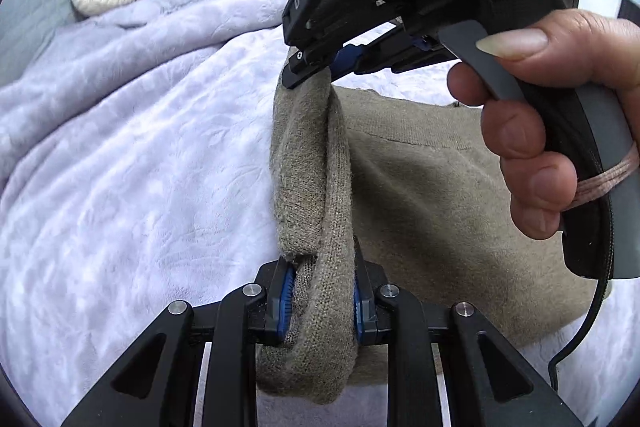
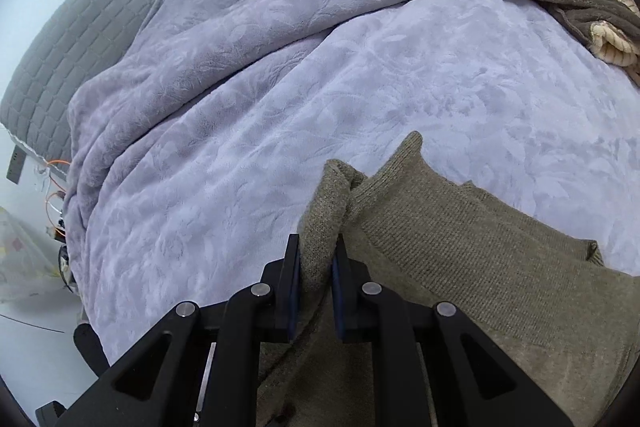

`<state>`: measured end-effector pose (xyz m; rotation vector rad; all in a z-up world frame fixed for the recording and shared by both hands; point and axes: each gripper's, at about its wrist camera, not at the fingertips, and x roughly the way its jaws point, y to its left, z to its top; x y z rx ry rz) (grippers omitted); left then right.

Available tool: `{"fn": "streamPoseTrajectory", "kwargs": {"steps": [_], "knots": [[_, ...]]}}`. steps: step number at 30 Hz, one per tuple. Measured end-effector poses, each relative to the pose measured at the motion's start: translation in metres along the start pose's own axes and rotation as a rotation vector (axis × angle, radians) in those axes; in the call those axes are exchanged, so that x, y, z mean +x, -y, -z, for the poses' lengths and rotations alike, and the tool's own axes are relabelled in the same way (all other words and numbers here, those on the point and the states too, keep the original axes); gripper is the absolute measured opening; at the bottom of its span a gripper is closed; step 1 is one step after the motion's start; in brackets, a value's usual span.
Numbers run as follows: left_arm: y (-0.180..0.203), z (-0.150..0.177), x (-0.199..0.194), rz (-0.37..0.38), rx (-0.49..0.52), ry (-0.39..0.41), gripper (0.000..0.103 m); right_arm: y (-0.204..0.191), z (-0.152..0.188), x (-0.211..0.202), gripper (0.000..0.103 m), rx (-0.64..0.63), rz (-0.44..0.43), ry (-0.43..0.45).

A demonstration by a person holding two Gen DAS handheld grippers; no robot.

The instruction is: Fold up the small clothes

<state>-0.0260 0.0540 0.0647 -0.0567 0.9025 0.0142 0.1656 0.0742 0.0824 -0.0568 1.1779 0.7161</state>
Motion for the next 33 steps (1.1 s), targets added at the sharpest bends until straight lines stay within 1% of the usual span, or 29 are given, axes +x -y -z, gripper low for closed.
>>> {"fn": "streamPoseTrajectory", "kwargs": {"steps": [5, 8, 13, 19, 21, 24, 26, 29, 33], "knots": [[0.026, -0.001, -0.003, -0.077, 0.061, -0.007, 0.024, 0.014, 0.005, -0.012, 0.014, 0.000, -0.026, 0.034], [0.042, -0.001, -0.001, -0.110, 0.089, -0.007, 0.024, 0.024, 0.007, -0.018, 0.014, 0.042, -0.099, 0.055], [0.064, -0.002, -0.001, -0.134, 0.118, -0.007, 0.024, 0.041, 0.013, -0.024, 0.014, 0.107, -0.195, 0.085], [0.080, -0.009, -0.007, -0.138, 0.148, -0.004, 0.024, 0.063, 0.021, -0.036, 0.013, 0.158, -0.253, 0.120], [0.091, -0.010, -0.009, -0.145, 0.167, -0.007, 0.024, 0.074, 0.025, -0.044, 0.013, 0.181, -0.275, 0.133], [0.111, -0.012, -0.010, -0.161, 0.195, -0.014, 0.024, 0.090, 0.032, -0.056, 0.013, 0.193, -0.280, 0.149], [0.128, -0.010, -0.009, -0.193, 0.227, -0.012, 0.024, 0.100, 0.037, -0.065, 0.013, 0.209, -0.288, 0.160], [0.158, -0.003, -0.008, -0.269, 0.302, 0.004, 0.024, 0.115, 0.045, -0.077, 0.013, 0.217, -0.292, 0.180], [0.191, 0.005, -0.007, -0.332, 0.360, 0.004, 0.024, 0.135, 0.058, -0.091, 0.013, 0.211, -0.293, 0.195]]}}
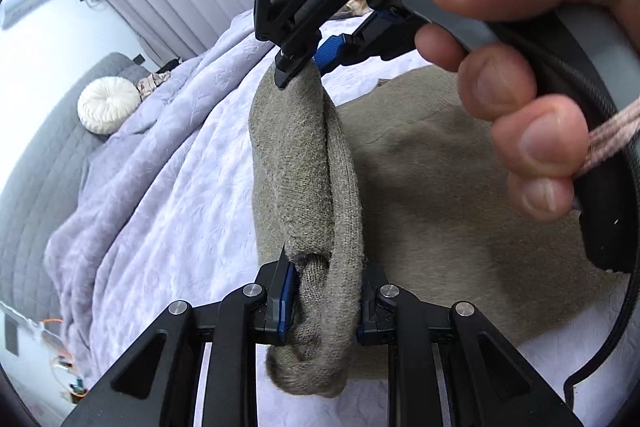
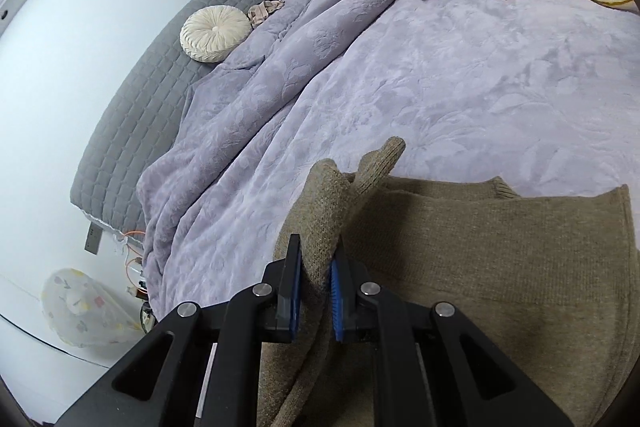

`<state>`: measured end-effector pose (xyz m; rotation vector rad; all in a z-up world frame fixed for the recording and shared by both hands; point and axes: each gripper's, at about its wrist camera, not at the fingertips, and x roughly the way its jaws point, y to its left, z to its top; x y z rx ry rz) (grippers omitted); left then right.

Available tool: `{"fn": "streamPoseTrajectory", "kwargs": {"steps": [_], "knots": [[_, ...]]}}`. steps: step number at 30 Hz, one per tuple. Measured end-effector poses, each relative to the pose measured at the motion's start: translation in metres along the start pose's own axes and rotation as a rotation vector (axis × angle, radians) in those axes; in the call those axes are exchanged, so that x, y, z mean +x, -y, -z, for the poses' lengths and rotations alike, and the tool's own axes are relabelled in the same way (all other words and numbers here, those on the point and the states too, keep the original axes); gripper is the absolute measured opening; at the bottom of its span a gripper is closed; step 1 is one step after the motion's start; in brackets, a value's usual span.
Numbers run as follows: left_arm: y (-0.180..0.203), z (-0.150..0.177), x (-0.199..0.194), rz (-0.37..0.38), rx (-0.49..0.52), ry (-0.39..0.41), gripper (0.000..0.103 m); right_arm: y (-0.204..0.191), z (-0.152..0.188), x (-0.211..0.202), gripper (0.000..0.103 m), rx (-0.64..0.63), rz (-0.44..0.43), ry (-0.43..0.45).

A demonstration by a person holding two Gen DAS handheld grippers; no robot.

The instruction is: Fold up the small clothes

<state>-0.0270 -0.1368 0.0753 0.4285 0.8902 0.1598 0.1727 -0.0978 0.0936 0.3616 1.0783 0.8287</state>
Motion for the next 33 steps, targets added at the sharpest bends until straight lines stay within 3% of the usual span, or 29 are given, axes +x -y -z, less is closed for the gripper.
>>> {"fn": "streamPoseTrajectory", "kwargs": {"steps": [10, 33], "knots": [[0.040, -0.007, -0.017, -0.034, 0.083, 0.027, 0.024, 0.043, 0.010, -0.037, 0.013, 0.043, 0.006, 0.034], [0.086, -0.021, -0.035, 0.086, 0.250, 0.077, 0.024, 0.111, 0.040, -0.126, 0.013, 0.109, 0.076, 0.136]]}}
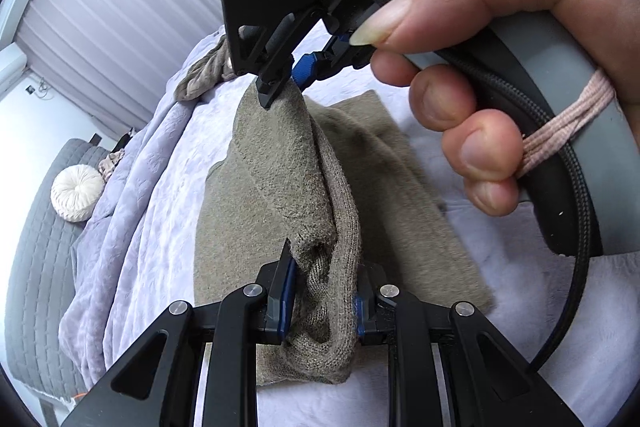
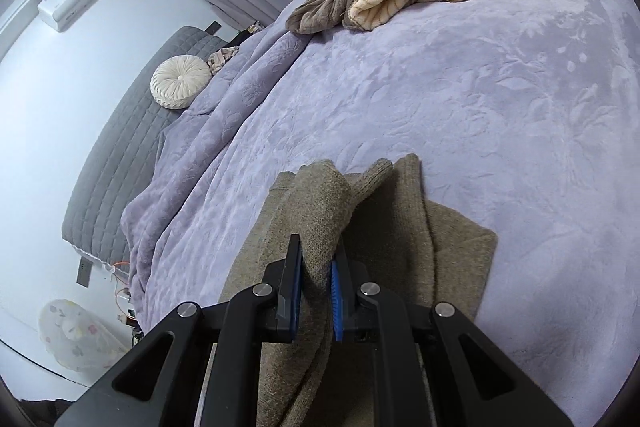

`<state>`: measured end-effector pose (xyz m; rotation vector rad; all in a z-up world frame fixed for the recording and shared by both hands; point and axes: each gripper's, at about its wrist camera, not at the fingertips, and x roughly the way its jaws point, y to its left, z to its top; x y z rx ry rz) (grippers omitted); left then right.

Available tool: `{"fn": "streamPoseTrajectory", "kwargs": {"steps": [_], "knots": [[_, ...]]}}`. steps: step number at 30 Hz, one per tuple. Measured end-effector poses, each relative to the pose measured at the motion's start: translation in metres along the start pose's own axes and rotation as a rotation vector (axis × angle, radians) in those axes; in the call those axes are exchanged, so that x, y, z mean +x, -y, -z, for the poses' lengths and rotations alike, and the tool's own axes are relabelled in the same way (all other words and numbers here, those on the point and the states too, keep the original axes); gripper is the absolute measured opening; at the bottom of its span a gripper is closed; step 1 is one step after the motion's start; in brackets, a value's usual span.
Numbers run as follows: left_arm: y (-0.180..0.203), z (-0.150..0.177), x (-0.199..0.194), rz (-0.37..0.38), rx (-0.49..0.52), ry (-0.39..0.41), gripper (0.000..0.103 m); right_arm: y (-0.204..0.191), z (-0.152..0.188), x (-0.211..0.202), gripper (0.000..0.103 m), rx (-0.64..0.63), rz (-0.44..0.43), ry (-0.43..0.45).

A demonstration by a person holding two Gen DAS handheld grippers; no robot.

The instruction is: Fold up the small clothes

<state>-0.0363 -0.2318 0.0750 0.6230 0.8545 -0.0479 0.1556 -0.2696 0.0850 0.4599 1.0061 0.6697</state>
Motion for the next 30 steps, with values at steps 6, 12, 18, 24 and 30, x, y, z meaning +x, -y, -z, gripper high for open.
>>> {"fn": "streamPoseTrajectory", "kwargs": {"steps": [6, 12, 18, 24, 30], "knots": [[0.018, 0.001, 0.002, 0.002, 0.045, -0.010, 0.024, 0.019, 0.006, -0.009, 0.013, 0.015, 0.018, 0.011], [0.029, 0.000, 0.011, 0.006, 0.090, -0.031, 0.024, 0.047, 0.011, -0.003, 0.013, 0.060, 0.038, -0.017], [0.026, 0.000, 0.019, 0.014, 0.113, -0.046, 0.024, 0.063, 0.014, 0.001, 0.013, 0.062, 0.059, -0.045], [0.027, 0.002, 0.026, -0.009, 0.135, -0.040, 0.024, 0.074, 0.014, -0.011, 0.010, 0.102, 0.066, -0.001], [0.020, -0.002, 0.027, 0.018, 0.100, -0.046, 0.060, 0.067, 0.015, -0.022, 0.014, 0.106, 0.091, 0.004]]}}
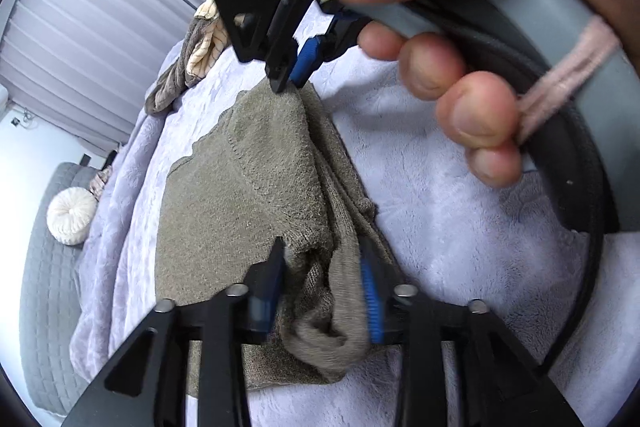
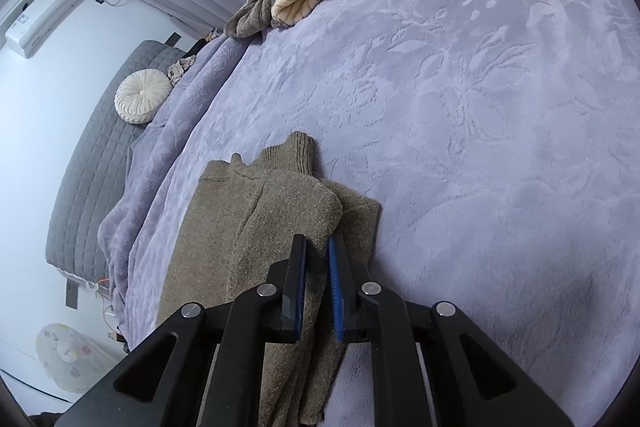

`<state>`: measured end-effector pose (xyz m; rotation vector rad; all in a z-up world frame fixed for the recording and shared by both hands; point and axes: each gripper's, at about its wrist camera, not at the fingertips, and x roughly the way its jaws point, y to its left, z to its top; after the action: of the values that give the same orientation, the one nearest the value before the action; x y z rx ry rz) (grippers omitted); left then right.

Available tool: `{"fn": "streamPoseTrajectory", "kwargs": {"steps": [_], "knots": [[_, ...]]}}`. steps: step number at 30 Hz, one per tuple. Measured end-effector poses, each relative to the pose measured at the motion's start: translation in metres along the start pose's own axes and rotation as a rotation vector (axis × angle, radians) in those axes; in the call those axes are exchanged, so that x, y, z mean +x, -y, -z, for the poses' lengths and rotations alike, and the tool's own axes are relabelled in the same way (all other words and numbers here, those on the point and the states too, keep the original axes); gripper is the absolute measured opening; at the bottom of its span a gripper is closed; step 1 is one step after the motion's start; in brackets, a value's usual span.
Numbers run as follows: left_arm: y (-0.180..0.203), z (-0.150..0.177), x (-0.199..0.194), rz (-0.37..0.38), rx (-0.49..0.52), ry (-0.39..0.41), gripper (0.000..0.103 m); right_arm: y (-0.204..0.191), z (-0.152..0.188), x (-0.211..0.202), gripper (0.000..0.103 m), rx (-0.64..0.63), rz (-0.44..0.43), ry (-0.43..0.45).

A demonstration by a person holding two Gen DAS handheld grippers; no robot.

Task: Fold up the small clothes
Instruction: 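Release the sweater and straighten the folded stack with the right gripper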

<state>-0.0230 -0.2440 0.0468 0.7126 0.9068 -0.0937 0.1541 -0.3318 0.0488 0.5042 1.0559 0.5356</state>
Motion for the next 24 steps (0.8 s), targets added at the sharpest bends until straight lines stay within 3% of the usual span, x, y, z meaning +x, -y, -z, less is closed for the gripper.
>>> {"fn": "streamPoseTrajectory", "kwargs": {"steps": [1, 2, 3, 5, 8, 9, 12, 17, 19, 21, 24], "knots": [[-0.005, -0.001, -0.002, 0.010, -0.018, 0.005, 0.089, -0.001, 0.001, -0.006, 0.014, 0.007, -0.006, 0.008], [-0.010, -0.001, -0.006, 0.042, -0.037, 0.015, 0.098, -0.002, 0.002, -0.011, 0.014, 0.014, -0.013, 0.016], [-0.016, 0.001, -0.013, 0.076, -0.057, 0.036, 0.101, -0.003, 0.004, -0.016, 0.015, 0.022, -0.011, 0.020], [-0.029, 0.007, -0.031, 0.121, -0.075, 0.082, 0.101, -0.007, 0.013, -0.027, 0.025, 0.026, -0.008, 0.025], [-0.060, 0.031, -0.054, 0.238, -0.137, 0.140, 0.101, -0.019, 0.036, -0.045, 0.058, 0.001, 0.020, 0.051], [-0.074, 0.040, -0.056, 0.260, -0.168, 0.150, 0.101, -0.024, 0.046, -0.051, 0.062, -0.009, 0.019, 0.064], [-0.122, 0.063, -0.043, 0.266, -0.299, 0.134, 0.101, -0.040, 0.074, -0.060, 0.062, -0.044, 0.003, 0.065], [-0.194, 0.096, 0.015, 0.349, -0.592, 0.004, 0.101, -0.051, 0.108, -0.046, 0.062, -0.023, 0.029, 0.021], [-0.203, 0.104, 0.029, 0.347, -0.638, -0.038, 0.101, -0.057, 0.119, -0.046, 0.062, -0.031, 0.046, 0.021], [-0.202, 0.109, 0.030, 0.357, -0.668, -0.032, 0.101, -0.070, 0.132, -0.059, 0.062, -0.075, 0.092, 0.076], [-0.190, 0.110, 0.028, 0.419, -0.661, -0.022, 0.101, -0.088, 0.144, -0.066, 0.062, -0.126, 0.023, 0.078]]}}
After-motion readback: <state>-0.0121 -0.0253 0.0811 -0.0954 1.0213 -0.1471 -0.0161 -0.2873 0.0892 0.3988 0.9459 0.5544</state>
